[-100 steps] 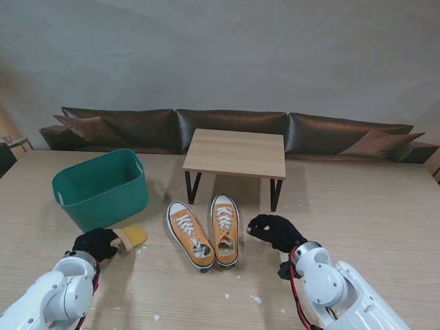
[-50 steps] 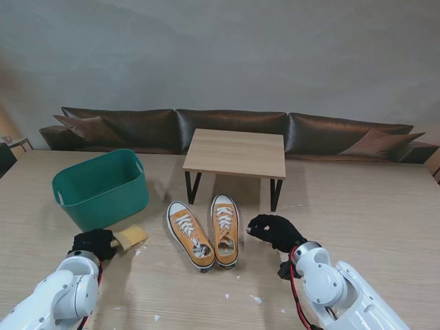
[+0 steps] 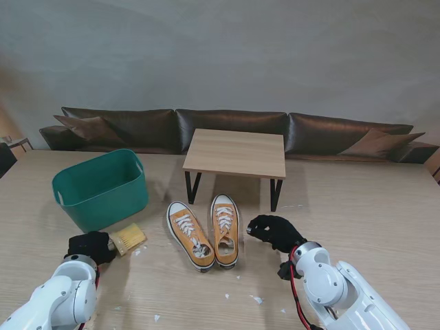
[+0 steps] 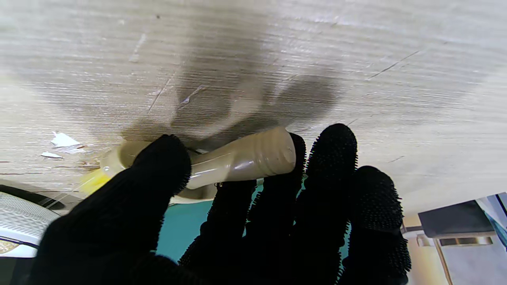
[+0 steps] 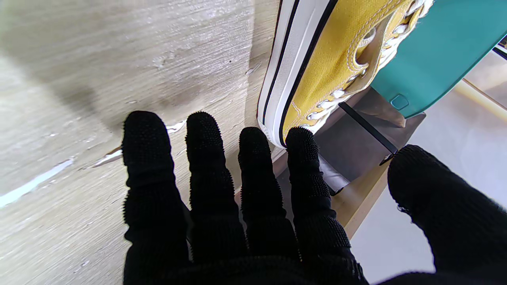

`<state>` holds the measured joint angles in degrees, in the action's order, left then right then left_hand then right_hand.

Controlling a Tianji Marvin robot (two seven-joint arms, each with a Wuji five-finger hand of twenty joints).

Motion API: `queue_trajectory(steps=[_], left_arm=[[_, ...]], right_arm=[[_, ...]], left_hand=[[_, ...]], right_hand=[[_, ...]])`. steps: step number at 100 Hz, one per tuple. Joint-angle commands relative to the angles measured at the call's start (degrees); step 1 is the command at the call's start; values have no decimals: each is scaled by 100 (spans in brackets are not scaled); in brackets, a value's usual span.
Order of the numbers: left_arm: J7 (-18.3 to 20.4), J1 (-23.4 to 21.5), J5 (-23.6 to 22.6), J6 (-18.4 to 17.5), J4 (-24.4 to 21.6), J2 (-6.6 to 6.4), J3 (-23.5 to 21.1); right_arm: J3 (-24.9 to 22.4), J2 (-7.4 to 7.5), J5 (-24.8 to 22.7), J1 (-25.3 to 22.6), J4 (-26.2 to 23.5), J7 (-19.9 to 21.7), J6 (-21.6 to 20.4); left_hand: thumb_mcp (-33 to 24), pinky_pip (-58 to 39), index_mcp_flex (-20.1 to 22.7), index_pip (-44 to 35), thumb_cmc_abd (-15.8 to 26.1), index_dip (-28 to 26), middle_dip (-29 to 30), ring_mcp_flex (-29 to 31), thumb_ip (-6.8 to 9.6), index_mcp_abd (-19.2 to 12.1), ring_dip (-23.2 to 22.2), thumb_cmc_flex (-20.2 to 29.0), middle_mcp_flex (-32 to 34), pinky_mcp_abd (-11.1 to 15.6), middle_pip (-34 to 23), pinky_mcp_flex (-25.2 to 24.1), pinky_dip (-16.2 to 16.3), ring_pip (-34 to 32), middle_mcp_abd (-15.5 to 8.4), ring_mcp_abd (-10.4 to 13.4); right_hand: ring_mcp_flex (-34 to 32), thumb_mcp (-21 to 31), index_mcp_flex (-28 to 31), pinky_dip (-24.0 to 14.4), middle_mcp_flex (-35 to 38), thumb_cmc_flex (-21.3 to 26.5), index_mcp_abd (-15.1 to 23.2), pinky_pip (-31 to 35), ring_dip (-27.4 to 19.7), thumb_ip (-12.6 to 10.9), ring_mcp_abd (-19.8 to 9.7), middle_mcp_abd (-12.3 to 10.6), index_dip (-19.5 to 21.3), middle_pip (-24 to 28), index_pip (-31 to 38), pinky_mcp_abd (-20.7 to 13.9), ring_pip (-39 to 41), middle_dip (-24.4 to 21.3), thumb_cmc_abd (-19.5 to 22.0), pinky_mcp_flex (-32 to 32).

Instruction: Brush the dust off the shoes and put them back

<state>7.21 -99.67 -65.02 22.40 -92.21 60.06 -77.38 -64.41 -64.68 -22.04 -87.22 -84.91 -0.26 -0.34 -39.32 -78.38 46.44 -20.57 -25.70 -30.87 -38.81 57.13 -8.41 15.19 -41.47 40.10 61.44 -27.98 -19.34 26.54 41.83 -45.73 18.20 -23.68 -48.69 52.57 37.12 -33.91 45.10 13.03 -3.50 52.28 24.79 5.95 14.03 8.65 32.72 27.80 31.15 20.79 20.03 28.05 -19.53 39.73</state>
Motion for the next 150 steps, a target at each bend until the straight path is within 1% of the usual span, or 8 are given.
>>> queue_trajectory(steps=[1,22,47,71,88,99,131,150], left_arm=[[80,-120,-8,21,-126,21,-45],[107,-357,-282,12,-472,33,-225],[106,-466,-718,-198,-1017,50,-305],[255,-2,258,-1055,-1197,33,85],[599,580,995,-1296,-1005,-6,767],[876,856,1292,-1509,-910,-46,1073],[844,1161,1759,-1857,-603,-50,1538],[724,1062,1810,-2073,-649,-42,1599]], right_arm=[[10,-5,11,-34,-10,101,-3],[2,5,20,-49,-29,141,-9],[2,7,22,-55,-41,155,9],[5,5,11,-49,-46,145,19],[1,-3,-3,-29,-36,113,44],[-8,-13,-1,-10,-23,80,66],[-15,-16,0,14,-1,71,86],[-20,-18,11,21,3,78,107]], left_hand=[[25,-224,-54,170,-35,138,-61,-160,192,108,-77,-122,-52,-65,-39,-2,128,-212,215,-250],[153,-238,-122,340,-4,264,106,-85,180,169,-29,-254,-147,-153,106,95,145,-195,338,-271],[624,-147,-323,555,274,383,-178,-767,211,-108,-319,-213,-835,170,3,-494,339,-422,431,-275],[713,-118,-191,528,313,387,-619,-905,260,-626,-487,-9,-893,368,-262,-604,556,-725,384,-132],[703,3,-406,742,298,560,-695,-1199,272,-972,-536,99,-1195,531,-160,-868,616,-706,363,-28],[507,8,-596,862,140,752,-869,-1344,281,-1198,-728,148,-1434,727,-228,-962,750,-945,271,195],[-430,-28,-1016,1051,-529,1217,-1483,-1631,262,-1580,-1177,557,-2079,1039,-569,-1138,1196,-1665,160,531],[-805,-26,-729,550,-949,975,-1918,-1679,233,-1649,-1334,744,-2257,1123,-903,-1148,1383,-1921,68,687]], right_hand=[[-174,-105,20,-5,79,-68,-44,157,63,-107,57,103,-79,63,82,124,51,-30,203,-1750],[-176,-103,21,-4,78,-68,-46,159,63,-107,64,102,-80,65,86,118,52,-29,199,-1749],[-176,-104,20,-3,80,-70,-49,160,64,-106,69,99,-83,66,85,121,54,-28,199,-1752],[-183,-88,5,-2,78,-57,-45,162,65,-109,56,104,-85,65,82,123,56,-28,191,-1749],[-188,-84,-5,-1,113,-55,-49,162,67,-108,70,109,-86,74,81,127,59,-26,179,-1748],[-202,-80,-3,0,119,-51,-50,162,68,-107,71,107,-87,69,82,128,63,-28,177,-1748],[-206,-72,0,0,125,-50,-46,161,68,-106,71,108,-89,66,85,134,62,-26,180,-1749],[-192,-71,2,-1,149,-51,-60,163,68,-104,73,117,-91,69,88,133,57,-25,181,-1748]])
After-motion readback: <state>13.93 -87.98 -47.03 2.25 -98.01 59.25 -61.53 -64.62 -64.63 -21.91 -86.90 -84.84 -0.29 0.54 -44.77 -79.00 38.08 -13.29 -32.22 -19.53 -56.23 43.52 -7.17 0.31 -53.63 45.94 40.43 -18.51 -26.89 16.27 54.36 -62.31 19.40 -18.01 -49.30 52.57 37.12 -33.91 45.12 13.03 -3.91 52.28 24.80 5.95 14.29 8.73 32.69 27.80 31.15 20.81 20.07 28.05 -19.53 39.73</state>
